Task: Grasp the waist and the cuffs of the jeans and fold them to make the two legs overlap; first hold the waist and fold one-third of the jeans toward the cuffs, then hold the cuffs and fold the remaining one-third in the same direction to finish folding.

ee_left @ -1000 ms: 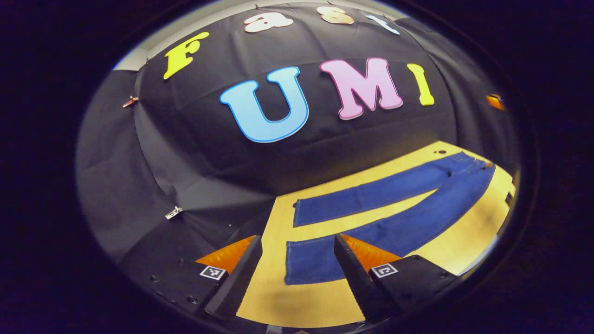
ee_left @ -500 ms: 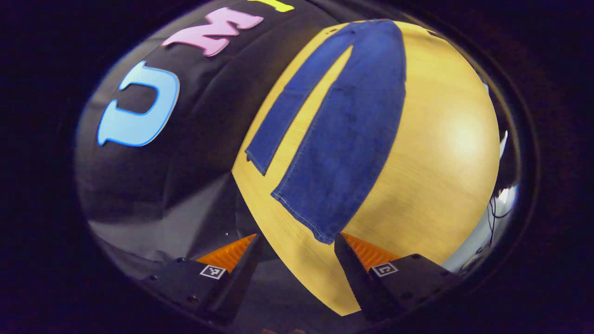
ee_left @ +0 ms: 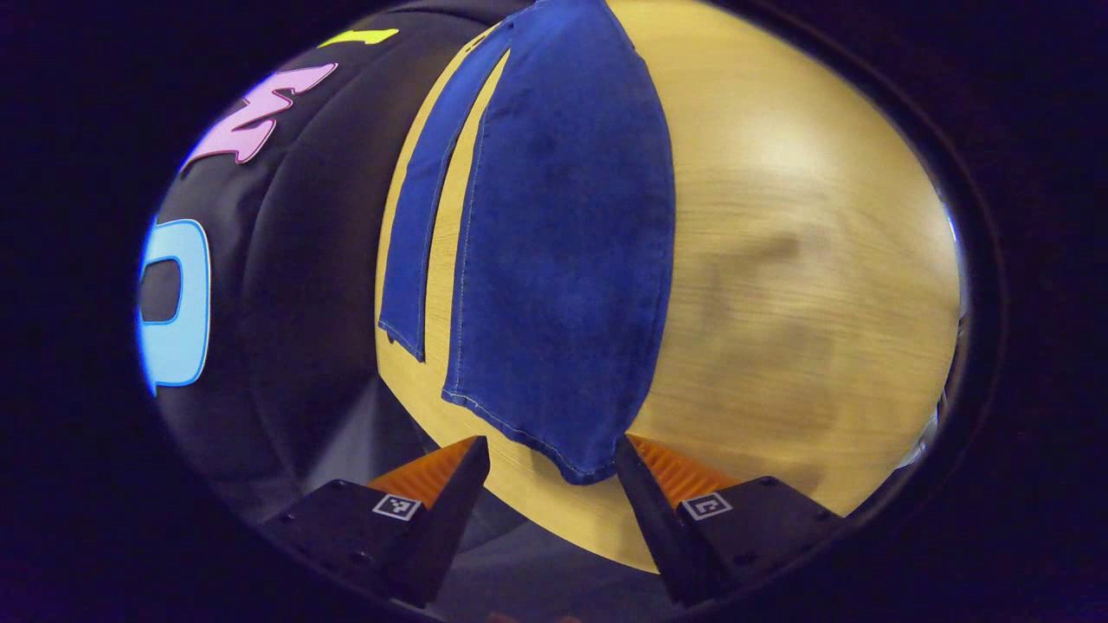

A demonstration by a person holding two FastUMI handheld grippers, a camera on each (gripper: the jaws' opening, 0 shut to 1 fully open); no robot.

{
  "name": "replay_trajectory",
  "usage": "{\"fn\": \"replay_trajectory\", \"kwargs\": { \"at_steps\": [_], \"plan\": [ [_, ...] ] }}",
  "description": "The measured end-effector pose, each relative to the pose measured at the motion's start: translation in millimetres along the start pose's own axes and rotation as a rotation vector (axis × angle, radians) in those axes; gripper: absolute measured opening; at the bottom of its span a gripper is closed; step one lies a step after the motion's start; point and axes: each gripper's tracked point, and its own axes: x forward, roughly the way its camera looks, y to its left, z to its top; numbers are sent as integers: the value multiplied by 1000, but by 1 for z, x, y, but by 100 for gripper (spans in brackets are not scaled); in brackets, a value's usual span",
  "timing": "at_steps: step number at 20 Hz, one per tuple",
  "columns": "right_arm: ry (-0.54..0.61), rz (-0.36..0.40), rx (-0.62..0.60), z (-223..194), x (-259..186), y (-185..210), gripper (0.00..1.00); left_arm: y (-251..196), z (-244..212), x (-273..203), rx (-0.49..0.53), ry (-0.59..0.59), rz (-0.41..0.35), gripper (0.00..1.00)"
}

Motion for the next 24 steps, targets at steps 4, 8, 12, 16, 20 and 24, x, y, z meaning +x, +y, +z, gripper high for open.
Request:
{"fn": "replay_trajectory", "kwargs": {
  "at_steps": [4,8,12,16,20,24],
  "plan": [
    [-30,51,-302,-17,24,4,96,12,14,21,-17,-3,-42,82],
    [-76,234,-634,-45,42,25,96,7,22,25,1,15,-99,42],
    [-22,344,-821,-102,56,17,96,0,25,25,-44,46,-108,16],
    [40,523,-1045,-165,55,26,96,-8,32,24,-134,57,-164,6],
    [183,737,-1223,-252,46,14,96,-7,34,25,-101,79,-192,6],
    [274,768,-1325,-299,67,-1,96,-8,34,23,-103,99,-179,6]
  ]
}}
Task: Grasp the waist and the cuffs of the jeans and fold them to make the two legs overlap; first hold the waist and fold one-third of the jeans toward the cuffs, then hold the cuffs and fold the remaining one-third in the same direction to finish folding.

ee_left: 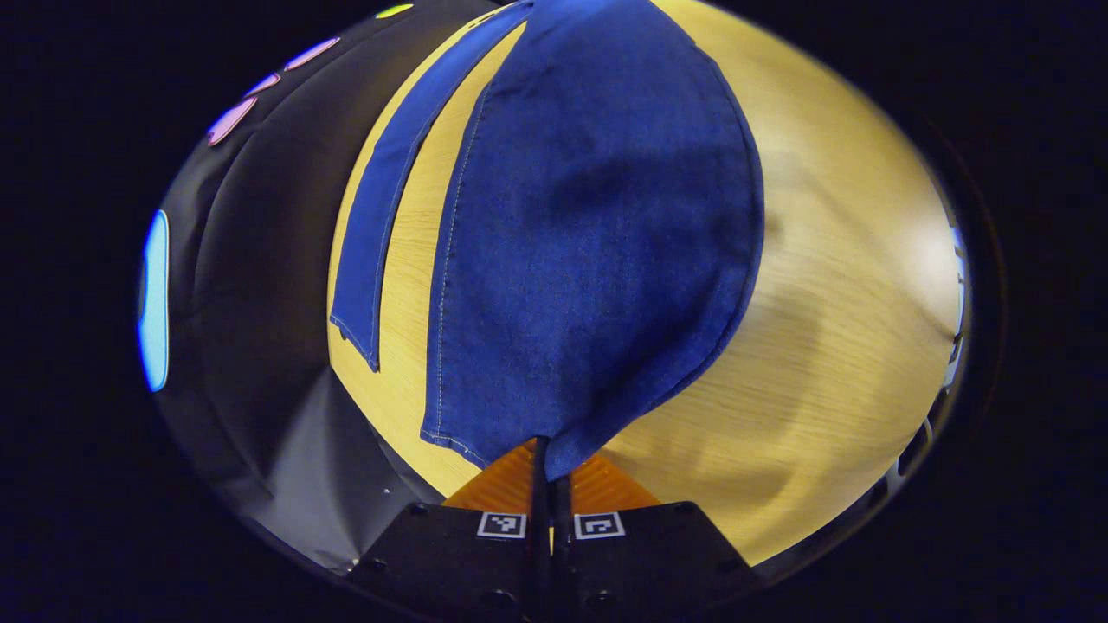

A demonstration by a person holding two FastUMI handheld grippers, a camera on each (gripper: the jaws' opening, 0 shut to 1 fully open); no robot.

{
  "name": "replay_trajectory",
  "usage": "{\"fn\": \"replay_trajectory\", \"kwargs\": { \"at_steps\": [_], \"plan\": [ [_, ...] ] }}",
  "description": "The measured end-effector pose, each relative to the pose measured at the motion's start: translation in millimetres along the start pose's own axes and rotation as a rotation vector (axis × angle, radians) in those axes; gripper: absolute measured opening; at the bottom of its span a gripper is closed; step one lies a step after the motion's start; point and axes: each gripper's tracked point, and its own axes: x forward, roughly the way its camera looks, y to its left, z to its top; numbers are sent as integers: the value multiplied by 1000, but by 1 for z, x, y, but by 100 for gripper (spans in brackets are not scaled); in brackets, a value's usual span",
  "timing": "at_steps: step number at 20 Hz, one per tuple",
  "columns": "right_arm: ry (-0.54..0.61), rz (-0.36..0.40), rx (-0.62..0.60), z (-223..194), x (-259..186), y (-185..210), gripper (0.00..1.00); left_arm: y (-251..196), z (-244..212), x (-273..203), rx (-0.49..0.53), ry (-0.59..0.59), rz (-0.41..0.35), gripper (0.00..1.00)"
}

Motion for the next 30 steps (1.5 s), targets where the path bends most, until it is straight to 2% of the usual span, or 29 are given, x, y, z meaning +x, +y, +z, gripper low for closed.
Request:
{"fn": "replay_trajectory", "kwargs": {
  "at_steps": [7,9,10,12,14,16,17,19,20,21,22,23,26,28,30],
  "plan": [
    [-34,-85,-171,19,39,-26,92,1,2,1,1,14,7,6],
    [-35,-87,-165,24,51,-30,89,1,2,3,-9,16,10,6],
    [-29,-65,-145,25,58,-27,87,1,2,1,-7,16,13,6],
    [-4,-31,-119,26,69,-24,55,1,1,1,0,23,16,6],
    [9,-30,-97,25,72,-25,27,-1,1,-1,1,34,9,6],
    [14,12,-31,22,67,-20,24,-6,2,-3,-15,33,-11,6],
    [14,32,-13,22,66,-19,24,-10,4,-5,-29,31,-22,10],
    [12,47,-41,24,63,-19,24,-15,9,-7,-47,23,-57,6],
    [15,58,-54,24,64,-19,18,-15,6,-9,-63,28,-74,6],
    [24,53,-47,22,63,-24,23,-16,5,-10,-94,38,-94,6],
    [23,48,-8,26,60,-33,24,-15,9,-9,-143,44,-119,6],
    [30,37,39,23,61,-40,13,-8,17,-11,-213,21,-136,6],
    [41,11,199,32,55,-73,13,25,31,-36,-389,-71,-172,6],
    [33,0,333,44,42,-98,13,45,35,-48,-409,-99,-186,6],
    [13,16,433,55,30,-122,13,63,46,-66,-395,-115,-231,6]
  ]
}}
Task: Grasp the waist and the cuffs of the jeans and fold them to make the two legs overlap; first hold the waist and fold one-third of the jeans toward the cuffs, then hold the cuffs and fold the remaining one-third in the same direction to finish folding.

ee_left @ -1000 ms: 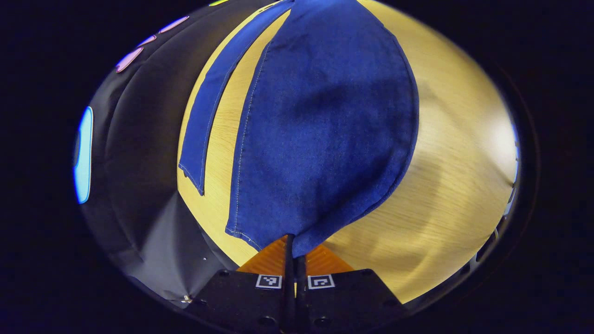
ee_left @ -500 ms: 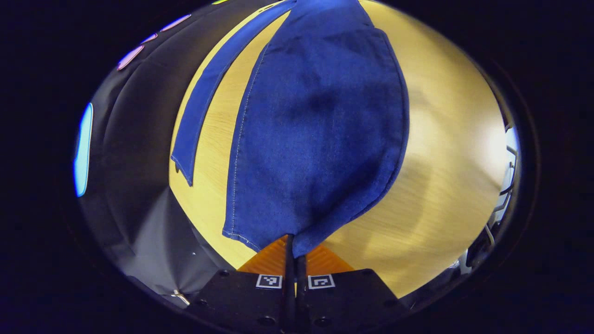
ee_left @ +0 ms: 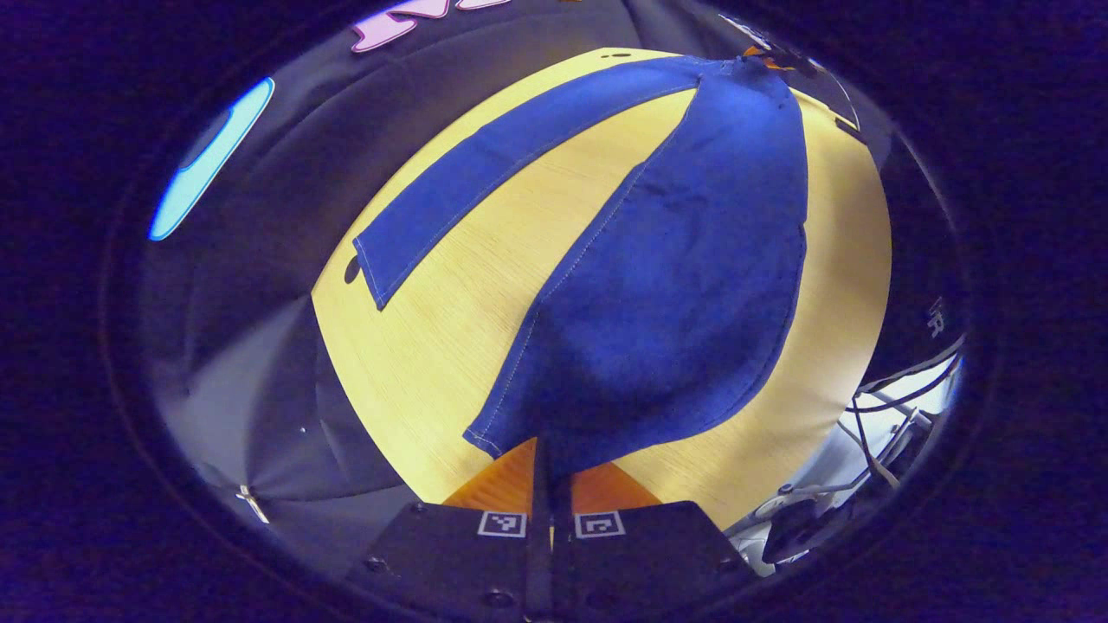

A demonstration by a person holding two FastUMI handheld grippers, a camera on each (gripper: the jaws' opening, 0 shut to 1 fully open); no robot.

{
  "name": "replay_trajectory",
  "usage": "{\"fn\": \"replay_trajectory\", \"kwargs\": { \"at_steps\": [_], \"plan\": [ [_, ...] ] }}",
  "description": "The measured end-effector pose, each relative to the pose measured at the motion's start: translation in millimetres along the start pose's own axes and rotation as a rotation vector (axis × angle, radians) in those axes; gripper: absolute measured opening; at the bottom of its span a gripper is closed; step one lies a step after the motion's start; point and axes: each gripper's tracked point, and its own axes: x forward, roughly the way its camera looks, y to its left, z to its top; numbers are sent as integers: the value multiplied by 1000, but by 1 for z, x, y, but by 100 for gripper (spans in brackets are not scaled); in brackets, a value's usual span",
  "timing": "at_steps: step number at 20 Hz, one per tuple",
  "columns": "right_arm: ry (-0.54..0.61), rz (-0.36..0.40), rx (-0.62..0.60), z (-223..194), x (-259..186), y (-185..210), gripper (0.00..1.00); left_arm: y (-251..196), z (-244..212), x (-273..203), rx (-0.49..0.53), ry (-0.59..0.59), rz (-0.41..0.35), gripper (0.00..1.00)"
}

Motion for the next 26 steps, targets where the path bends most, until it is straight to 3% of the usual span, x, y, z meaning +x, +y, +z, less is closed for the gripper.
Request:
{"fn": "replay_trajectory", "kwargs": {
  "at_steps": [4,8,10,12,14,17,19,20,21,25,26],
  "plan": [
    [25,96,-89,33,-9,-25,13,43,41,-14,96,6,-76,6],
    [18,278,-64,67,4,-47,9,81,104,-27,3,-30,-203,6],
    [15,299,-34,81,25,-73,13,112,136,-16,-69,-40,-254,6],
    [10,294,124,93,55,-95,12,154,160,4,-180,-41,-254,6],
    [48,276,330,90,79,-106,13,199,177,31,-310,-25,-187,6],
    [140,190,478,84,83,-122,12,262,199,79,-504,-25,-31,6],
    [200,161,564,84,85,-129,13,275,205,111,-683,-28,7,6],
    [216,162,608,86,83,-130,8,283,216,123,-734,-43,27,6],
    [230,166,666,92,82,-136,13,284,224,128,-763,-48,41,7],
    [239,166,865,100,80,-148,19,277,224,160,-845,-98,45,22],
    [222,155,909,101,78,-149,24,278,227,161,-882,-132,55,38]
  ]
}}
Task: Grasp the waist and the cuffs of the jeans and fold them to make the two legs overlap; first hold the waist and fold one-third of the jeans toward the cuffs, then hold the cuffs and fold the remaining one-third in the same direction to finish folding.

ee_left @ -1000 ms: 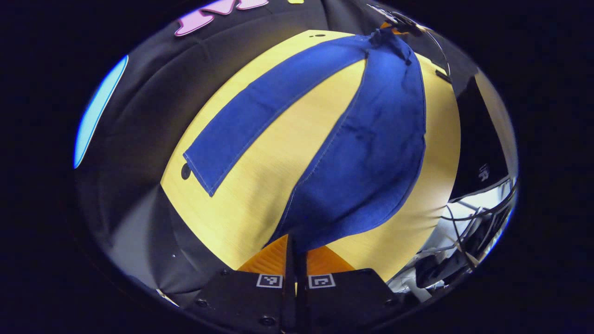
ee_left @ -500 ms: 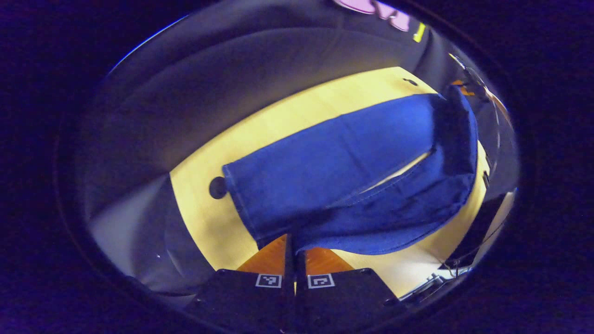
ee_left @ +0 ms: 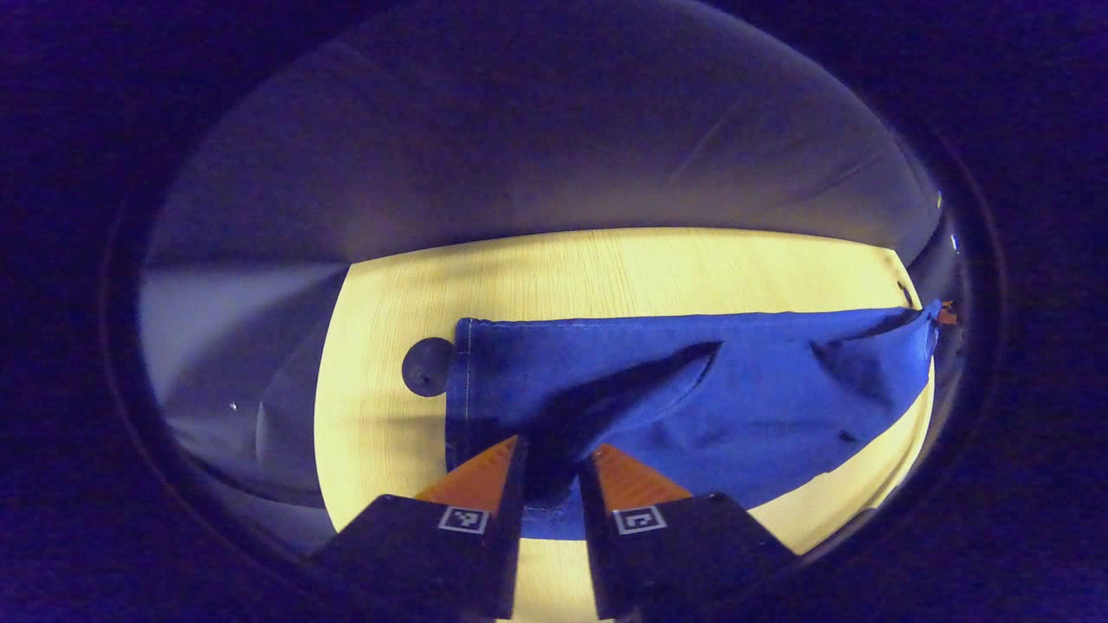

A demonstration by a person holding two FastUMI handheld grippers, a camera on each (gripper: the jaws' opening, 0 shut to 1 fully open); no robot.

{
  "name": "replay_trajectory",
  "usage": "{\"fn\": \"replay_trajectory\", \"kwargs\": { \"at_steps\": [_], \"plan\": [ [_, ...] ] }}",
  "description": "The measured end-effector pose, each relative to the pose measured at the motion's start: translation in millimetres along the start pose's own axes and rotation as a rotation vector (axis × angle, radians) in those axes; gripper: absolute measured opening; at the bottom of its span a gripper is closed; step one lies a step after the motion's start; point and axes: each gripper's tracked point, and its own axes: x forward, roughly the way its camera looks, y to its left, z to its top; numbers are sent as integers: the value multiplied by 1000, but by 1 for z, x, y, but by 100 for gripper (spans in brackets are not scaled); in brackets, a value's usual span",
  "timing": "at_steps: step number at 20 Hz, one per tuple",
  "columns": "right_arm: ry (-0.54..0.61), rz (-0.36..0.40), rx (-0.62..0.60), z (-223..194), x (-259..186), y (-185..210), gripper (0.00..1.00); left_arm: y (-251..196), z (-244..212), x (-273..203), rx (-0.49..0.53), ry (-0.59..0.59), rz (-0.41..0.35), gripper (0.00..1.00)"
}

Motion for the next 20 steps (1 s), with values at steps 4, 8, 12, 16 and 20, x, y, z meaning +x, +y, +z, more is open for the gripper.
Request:
{"fn": "replay_trajectory", "kwargs": {
  "at_steps": [4,8,12,16,20],
  "plan": [
    [-150,20,213,-9,-25,5,98,6,23,-41,-80,-244,43,97],
    [-323,-41,509,-43,-50,-6,98,1,38,-95,-132,-552,97,98],
    [-376,-107,755,-82,-35,-19,98,6,20,-103,-154,-651,59,98],
    [-377,-107,893,-95,-23,-33,99,8,24,-99,-154,-674,40,97],
    [-383,-96,958,-93,-29,-41,98,18,23,-91,-185,-659,-25,97]
  ]
}}
